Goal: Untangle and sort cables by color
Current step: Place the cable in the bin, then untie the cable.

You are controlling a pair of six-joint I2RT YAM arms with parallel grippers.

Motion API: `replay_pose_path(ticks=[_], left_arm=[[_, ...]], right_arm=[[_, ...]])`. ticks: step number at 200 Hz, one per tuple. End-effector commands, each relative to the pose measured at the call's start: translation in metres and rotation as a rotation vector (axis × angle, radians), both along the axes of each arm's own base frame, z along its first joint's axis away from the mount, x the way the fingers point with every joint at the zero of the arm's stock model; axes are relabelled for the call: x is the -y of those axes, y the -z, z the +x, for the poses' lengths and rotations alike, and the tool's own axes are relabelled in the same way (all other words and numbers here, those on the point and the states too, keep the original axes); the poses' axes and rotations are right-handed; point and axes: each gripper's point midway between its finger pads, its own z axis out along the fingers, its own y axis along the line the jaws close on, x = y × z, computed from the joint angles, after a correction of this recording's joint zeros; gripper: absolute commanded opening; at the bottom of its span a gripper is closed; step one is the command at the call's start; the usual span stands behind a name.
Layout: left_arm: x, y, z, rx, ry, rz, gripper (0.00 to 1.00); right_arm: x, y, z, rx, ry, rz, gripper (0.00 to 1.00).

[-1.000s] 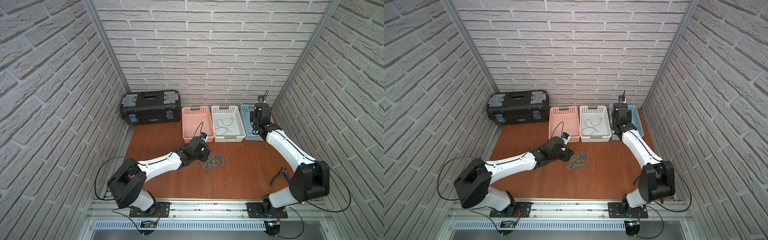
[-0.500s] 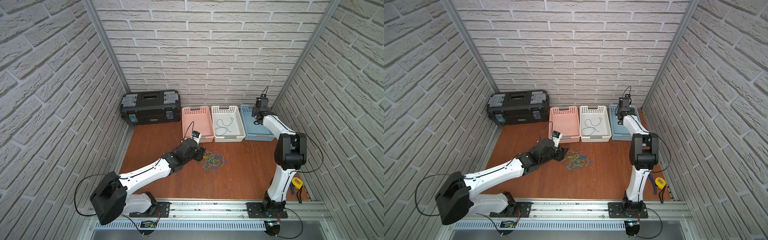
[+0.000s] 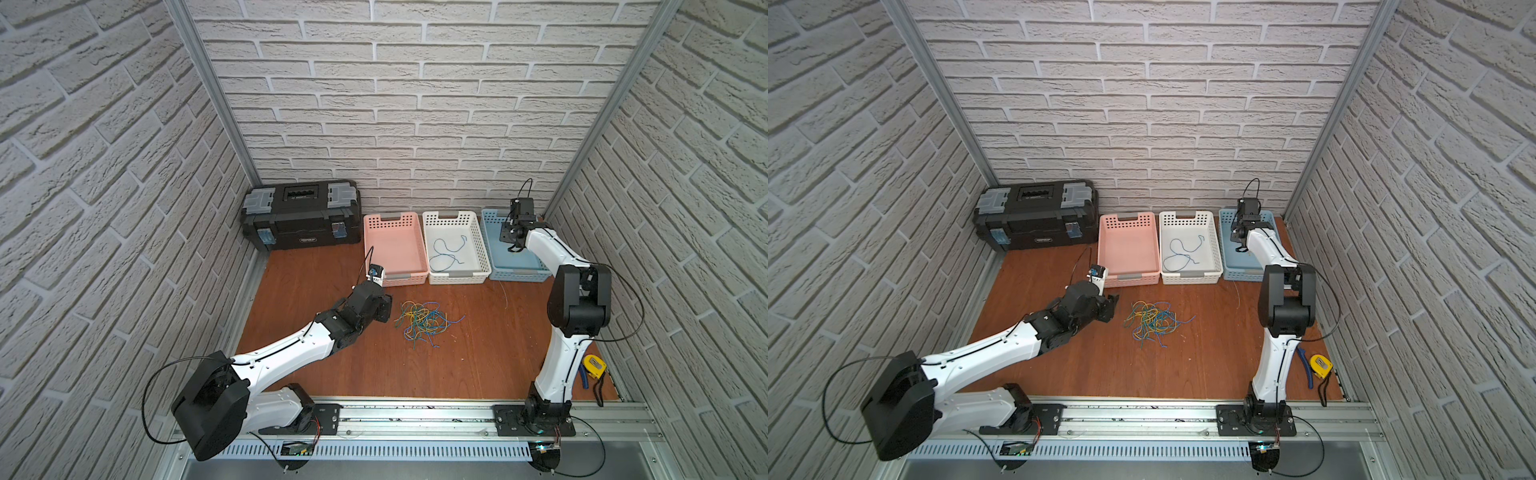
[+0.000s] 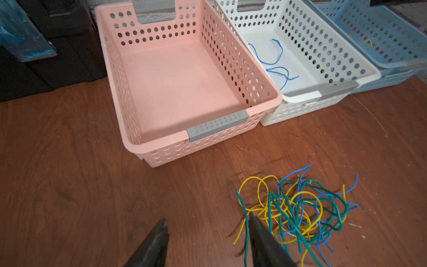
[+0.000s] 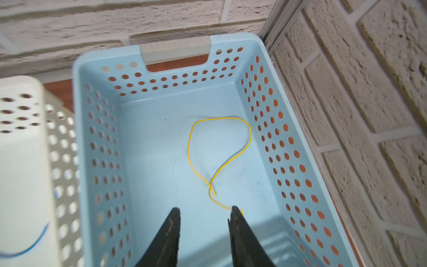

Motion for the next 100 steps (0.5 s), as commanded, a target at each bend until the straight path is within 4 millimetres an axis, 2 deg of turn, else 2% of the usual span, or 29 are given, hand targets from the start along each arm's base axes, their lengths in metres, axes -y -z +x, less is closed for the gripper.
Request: replay_pose_path(ticks=[1, 33, 51, 80, 100], left_arm=[[0.010, -0.009, -0.004, 0.039, 0.107, -0.026, 0.55], [0.016, -0.002, -0.013, -0.007, 0.194, -0.050, 0.48], [0.022, 0.008, -0.020, -0.058, 0.255, -0.073, 0.39], [0.034, 0.020, -0.029, -0.128, 0.333, -0.111, 0.34], [0.039, 0.028, -0.029, -0.147, 0.340, -0.145, 0.36]], right_arm=[[-0.049, -0.035, -0.034, 0.052, -0.081, 0.224, 0.41], [-0.117, -0.044, -0.085, 0.079, -0.208, 0.446, 0.42], [-0.158, -0.045, -0.114, 0.077, -0.301, 0.526, 0.43], [-0.211, -0.037, -0.156, 0.016, -0.419, 0.549, 0.43], [-0.241, -0.024, -0.180, -0.019, -0.479, 0.581, 0.43]])
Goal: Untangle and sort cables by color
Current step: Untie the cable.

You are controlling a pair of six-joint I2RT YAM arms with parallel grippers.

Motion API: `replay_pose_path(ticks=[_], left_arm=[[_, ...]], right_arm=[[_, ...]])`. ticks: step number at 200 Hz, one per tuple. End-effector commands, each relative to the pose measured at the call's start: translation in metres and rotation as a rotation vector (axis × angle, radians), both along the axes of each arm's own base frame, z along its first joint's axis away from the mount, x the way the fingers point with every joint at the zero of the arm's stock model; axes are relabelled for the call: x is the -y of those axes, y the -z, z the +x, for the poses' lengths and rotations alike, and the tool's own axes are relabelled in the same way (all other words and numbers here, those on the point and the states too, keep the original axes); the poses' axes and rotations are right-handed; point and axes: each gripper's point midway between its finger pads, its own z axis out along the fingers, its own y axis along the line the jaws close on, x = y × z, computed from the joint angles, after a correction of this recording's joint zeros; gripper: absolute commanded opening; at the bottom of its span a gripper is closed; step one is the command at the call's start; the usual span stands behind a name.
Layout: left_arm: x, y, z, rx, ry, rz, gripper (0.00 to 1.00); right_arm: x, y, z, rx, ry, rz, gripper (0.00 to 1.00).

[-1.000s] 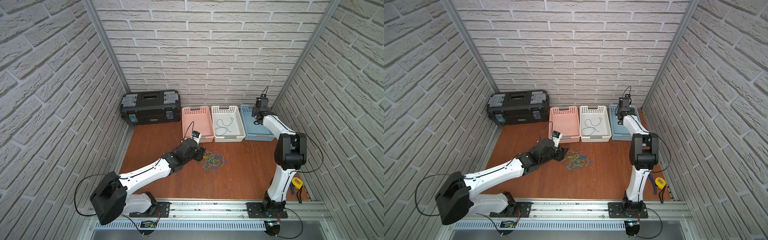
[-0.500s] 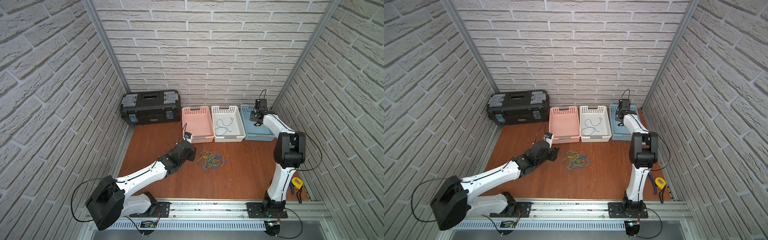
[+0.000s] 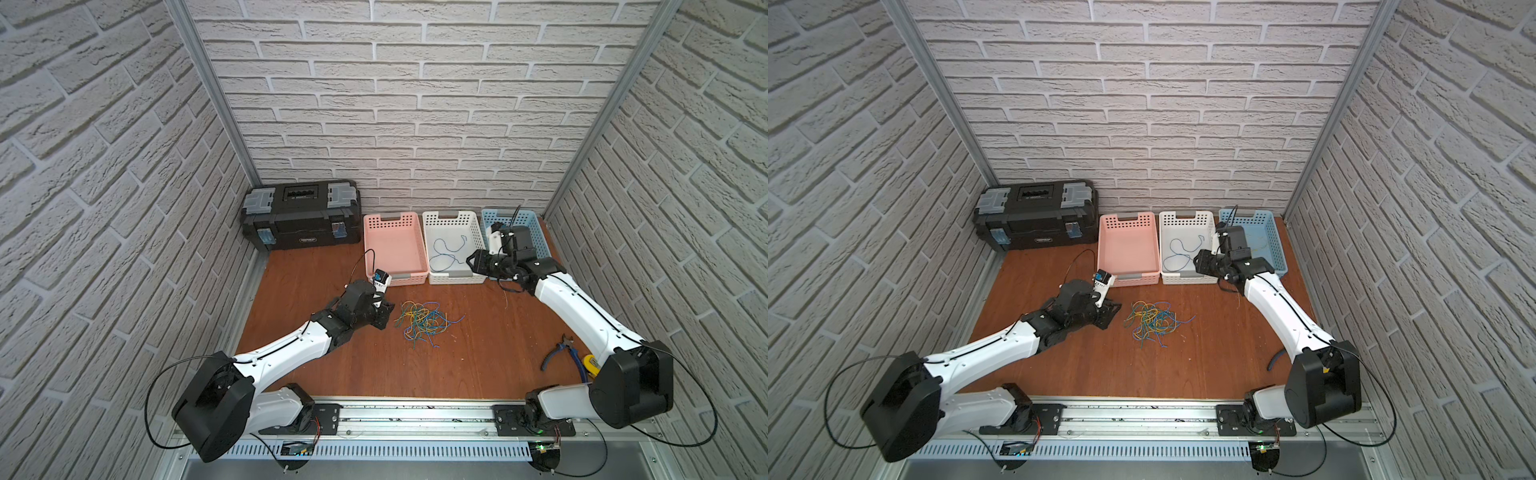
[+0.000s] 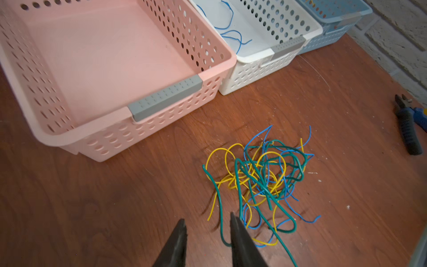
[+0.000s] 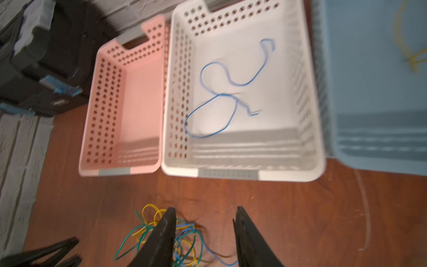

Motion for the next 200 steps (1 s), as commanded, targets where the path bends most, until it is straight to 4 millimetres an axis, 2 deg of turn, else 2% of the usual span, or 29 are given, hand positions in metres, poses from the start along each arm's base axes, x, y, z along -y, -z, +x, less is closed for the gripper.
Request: replay_pose_path(ticks=[1, 23, 39, 80, 120, 165, 192, 200], left_arm=[[0.015, 0.006, -0.007, -0.027, 0.073, -0.074, 0.36], [0.023, 0.021, -0.009, -0.079, 0.110, -0.064, 0.43], [0.027, 0.031, -0.010, -0.112, 0.130, -0.048, 0.46], [0.026, 0.044, -0.003, -0.119, 0.118, 0.004, 0.43], [0.031, 0.040, -0.001, -0.095, 0.137, -0.014, 0.33], [0.031, 0.040, -0.002, -0.095, 0.150, -0.009, 0.14], [0.033, 0.038, -0.004, -0.099, 0.165, -0.019, 0.00], [0.034, 0.037, -0.004, -0.097, 0.169, -0.023, 0.00]], right_arm=[[-0.033, 0.004, -0.025, -0.021, -0.062, 0.077, 0.43], [-0.060, 0.029, -0.046, -0.070, -0.093, 0.094, 0.44], [-0.072, 0.045, -0.054, -0.091, -0.078, 0.057, 0.45], [-0.104, 0.070, -0.054, -0.074, -0.020, 0.080, 0.47], [-0.118, 0.097, -0.051, -0.131, -0.023, 0.000, 0.49], [-0.127, 0.112, -0.052, -0.153, -0.043, -0.024, 0.50], [-0.136, 0.123, -0.054, -0.186, -0.076, -0.018, 0.46], [-0.135, 0.125, -0.055, -0.186, -0.075, -0.023, 0.45]])
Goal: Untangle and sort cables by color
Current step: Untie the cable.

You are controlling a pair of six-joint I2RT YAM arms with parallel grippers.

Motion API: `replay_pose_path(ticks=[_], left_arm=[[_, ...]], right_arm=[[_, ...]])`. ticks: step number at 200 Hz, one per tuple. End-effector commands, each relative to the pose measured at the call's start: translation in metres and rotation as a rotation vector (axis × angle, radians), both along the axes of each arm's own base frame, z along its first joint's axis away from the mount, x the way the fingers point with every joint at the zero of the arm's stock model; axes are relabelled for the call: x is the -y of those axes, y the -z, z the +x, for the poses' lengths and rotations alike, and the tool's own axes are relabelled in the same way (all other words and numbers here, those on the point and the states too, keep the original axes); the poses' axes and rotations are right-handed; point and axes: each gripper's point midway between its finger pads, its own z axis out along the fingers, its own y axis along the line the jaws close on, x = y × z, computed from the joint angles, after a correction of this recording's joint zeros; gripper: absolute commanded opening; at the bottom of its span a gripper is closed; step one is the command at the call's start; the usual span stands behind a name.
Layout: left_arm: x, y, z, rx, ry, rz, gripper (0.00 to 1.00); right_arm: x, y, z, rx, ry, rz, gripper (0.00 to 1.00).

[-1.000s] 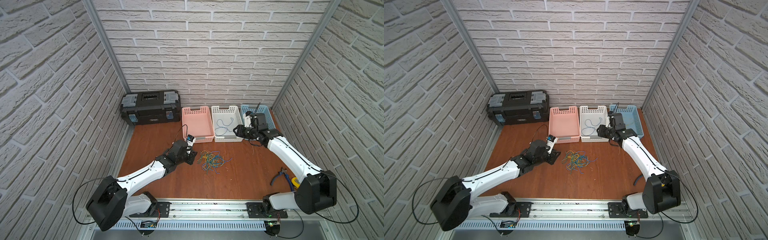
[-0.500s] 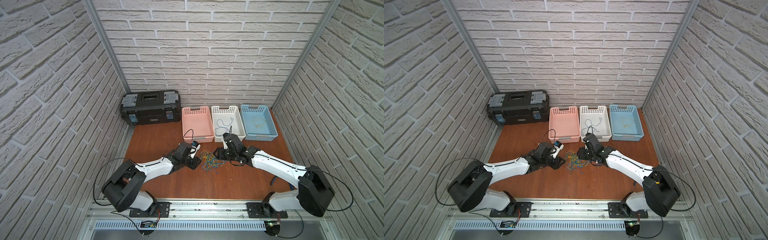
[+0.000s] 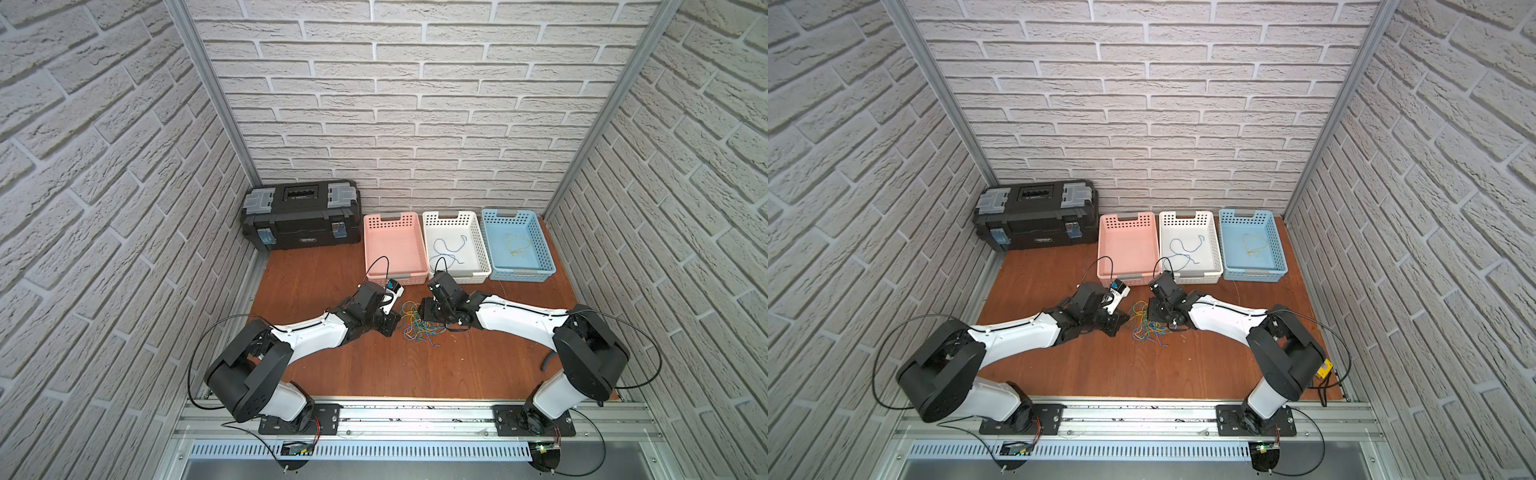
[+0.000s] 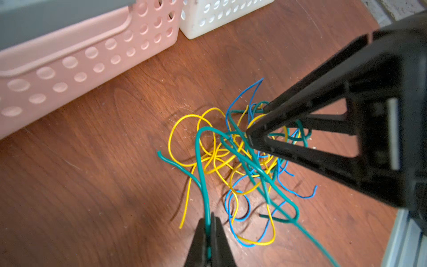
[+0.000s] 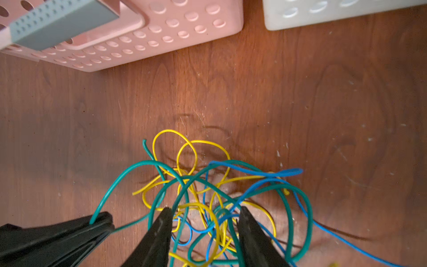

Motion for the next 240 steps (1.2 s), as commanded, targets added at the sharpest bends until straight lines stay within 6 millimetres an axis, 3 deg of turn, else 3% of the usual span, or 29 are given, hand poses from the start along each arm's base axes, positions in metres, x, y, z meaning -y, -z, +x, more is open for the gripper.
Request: replay_pose_path(ticks=[1, 23, 52, 74, 111, 149, 171, 216, 240], left_arm=[[0.010, -0.015, 0.007, 0.036, 0.025, -0.044, 0.00], [0.011, -0.019, 0.006, 0.039, 0.031, -0.058, 0.00], [0.006, -0.026, 0.006, 0.034, 0.003, -0.049, 0.00], [-0.014, -0.029, 0.015, 0.004, -0.112, 0.008, 0.00], [-0.031, -0.072, 0.020, 0.072, -0.197, -0.023, 0.00], [-0.050, -0.093, 0.022, 0.083, -0.291, -0.015, 0.00], [-0.068, -0.107, 0.028, 0.134, -0.370, -0.008, 0.00], [-0.120, -0.155, 0.042, 0.222, -0.568, -0.067, 0.00], [-0.131, -0.181, 0.045, 0.250, -0.603, -0.136, 0.00]], right_arm=[[-0.013, -0.004, 0.005, 0.023, -0.016, 0.031, 0.45], [-0.006, 0.002, 0.002, 0.032, -0.010, 0.014, 0.39], [0.004, 0.008, -0.002, 0.036, -0.007, -0.029, 0.13], [0.019, 0.014, -0.006, 0.040, 0.020, -0.081, 0.03], [0.037, 0.026, -0.017, 0.026, 0.037, -0.140, 0.03], [0.045, 0.031, -0.023, 0.029, 0.046, -0.155, 0.03], [0.048, 0.031, -0.024, 0.032, 0.050, -0.161, 0.03], [0.052, 0.029, -0.026, 0.038, 0.051, -0.170, 0.03], [0.047, 0.028, -0.027, 0.044, 0.033, -0.146, 0.03]])
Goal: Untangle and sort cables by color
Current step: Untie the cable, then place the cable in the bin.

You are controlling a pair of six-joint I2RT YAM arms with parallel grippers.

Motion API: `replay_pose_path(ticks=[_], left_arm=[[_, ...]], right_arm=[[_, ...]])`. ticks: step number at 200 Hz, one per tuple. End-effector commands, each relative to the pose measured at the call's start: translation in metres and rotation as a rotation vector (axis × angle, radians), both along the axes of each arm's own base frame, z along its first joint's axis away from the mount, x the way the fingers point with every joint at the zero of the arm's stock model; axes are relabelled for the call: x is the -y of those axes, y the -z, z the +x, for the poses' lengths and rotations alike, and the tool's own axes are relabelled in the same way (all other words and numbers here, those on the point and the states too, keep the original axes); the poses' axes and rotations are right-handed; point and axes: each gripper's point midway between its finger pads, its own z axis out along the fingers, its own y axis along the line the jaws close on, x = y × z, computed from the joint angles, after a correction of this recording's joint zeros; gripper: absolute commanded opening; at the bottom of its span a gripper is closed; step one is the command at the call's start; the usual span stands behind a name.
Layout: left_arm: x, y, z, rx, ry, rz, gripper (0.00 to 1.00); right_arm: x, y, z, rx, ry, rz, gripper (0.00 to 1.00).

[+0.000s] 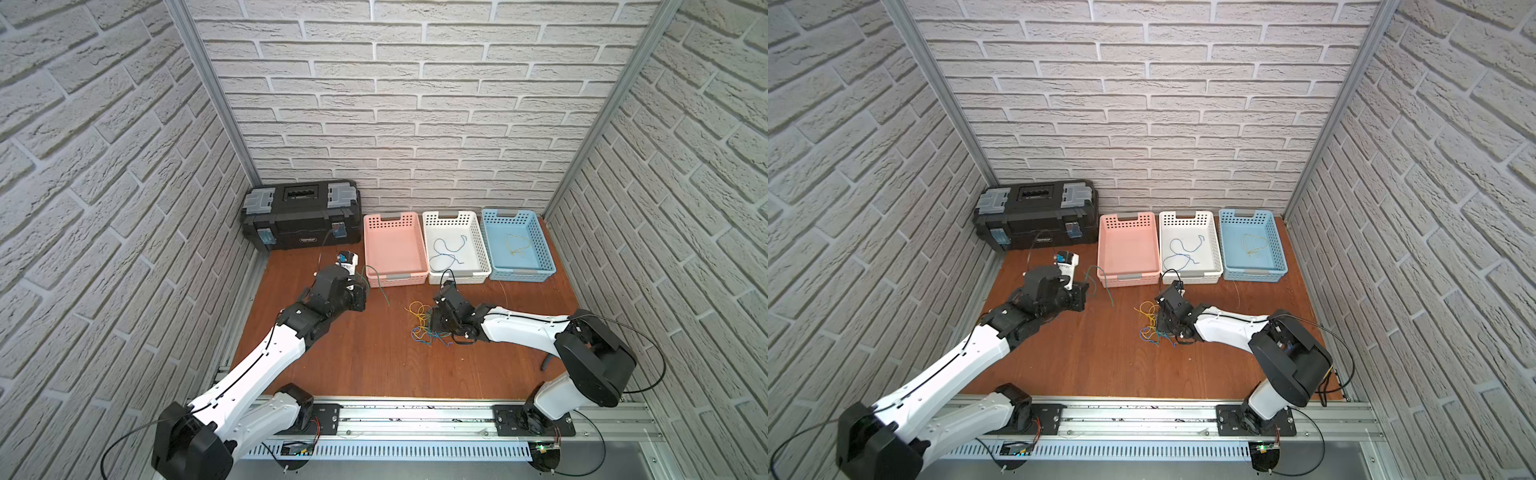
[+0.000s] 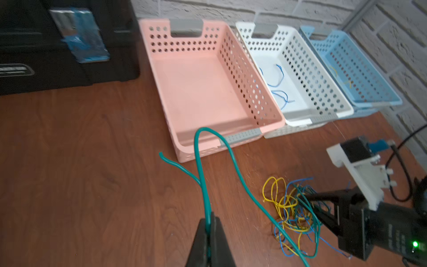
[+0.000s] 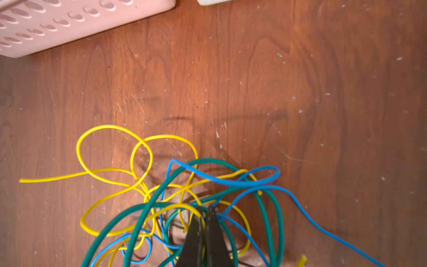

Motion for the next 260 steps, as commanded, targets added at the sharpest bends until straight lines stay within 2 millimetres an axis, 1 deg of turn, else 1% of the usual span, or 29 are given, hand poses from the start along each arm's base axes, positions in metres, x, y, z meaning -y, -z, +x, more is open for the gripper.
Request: replay_pose_path(ticks=[1, 12, 25, 38, 59, 76, 97, 109, 139, 157, 174, 192, 206, 221, 247, 260], left_arm=[[-0.011, -0.034, 0.005, 0.061, -0.051, -0.064, 0.00], [-0.011, -0.044, 0.007, 0.078, -0.041, -0.078, 0.00], [-0.006, -0.050, 0.009, 0.090, -0.015, -0.088, 0.00], [0.000, -0.053, 0.014, 0.097, 0.004, -0.102, 0.00], [0.010, -0.052, 0.027, 0.103, 0.016, -0.127, 0.00], [0.017, -0.051, 0.042, 0.118, 0.017, -0.134, 0.00], [0.025, -0.048, 0.065, 0.117, 0.010, -0.117, 0.00], [0.031, -0.045, 0.079, 0.112, 0.017, -0.103, 0.00], [0.052, -0.040, 0.116, 0.119, 0.042, -0.094, 0.00], [0.061, -0.029, 0.139, 0.104, 0.032, -0.071, 0.00], [0.073, -0.019, 0.156, 0.091, 0.045, -0.033, 0.00], [0.087, -0.009, 0.172, 0.084, 0.068, -0.008, 0.00], [0.095, 0.006, 0.184, 0.054, 0.070, 0.013, 0.00], [0.100, 0.027, 0.194, 0.019, 0.069, 0.055, 0.00], [0.112, 0.060, 0.207, -0.015, 0.090, 0.102, 0.02], [0.112, 0.077, 0.213, -0.046, 0.084, 0.118, 0.05]], right_arm=[[0.005, 0.002, -0.008, -0.001, -0.017, -0.022, 0.03], [-0.001, 0.000, -0.007, 0.008, -0.033, -0.006, 0.03], [-0.009, -0.003, -0.006, 0.017, -0.053, 0.018, 0.03], [-0.015, -0.006, -0.005, 0.021, -0.065, 0.036, 0.03], [-0.026, -0.012, -0.001, 0.026, -0.085, 0.052, 0.05], [-0.031, -0.019, 0.002, 0.040, -0.095, 0.056, 0.09], [-0.033, -0.033, 0.008, 0.068, -0.097, 0.056, 0.24], [-0.032, -0.040, 0.009, 0.078, -0.100, 0.047, 0.30], [-0.027, -0.061, 0.006, 0.107, -0.114, 0.030, 0.34], [-0.023, -0.075, 0.002, 0.129, -0.128, 0.033, 0.37], [-0.018, -0.091, -0.003, 0.153, -0.137, 0.033, 0.40], [-0.008, -0.107, -0.008, 0.181, -0.134, 0.024, 0.42], [0.001, -0.118, -0.012, 0.204, -0.129, 0.017, 0.43], [0.005, -0.127, -0.017, 0.215, -0.137, 0.018, 0.44], [0.016, -0.135, -0.026, 0.232, -0.120, 0.022, 0.46], [0.022, -0.136, -0.029, 0.242, -0.106, 0.025, 0.45]])
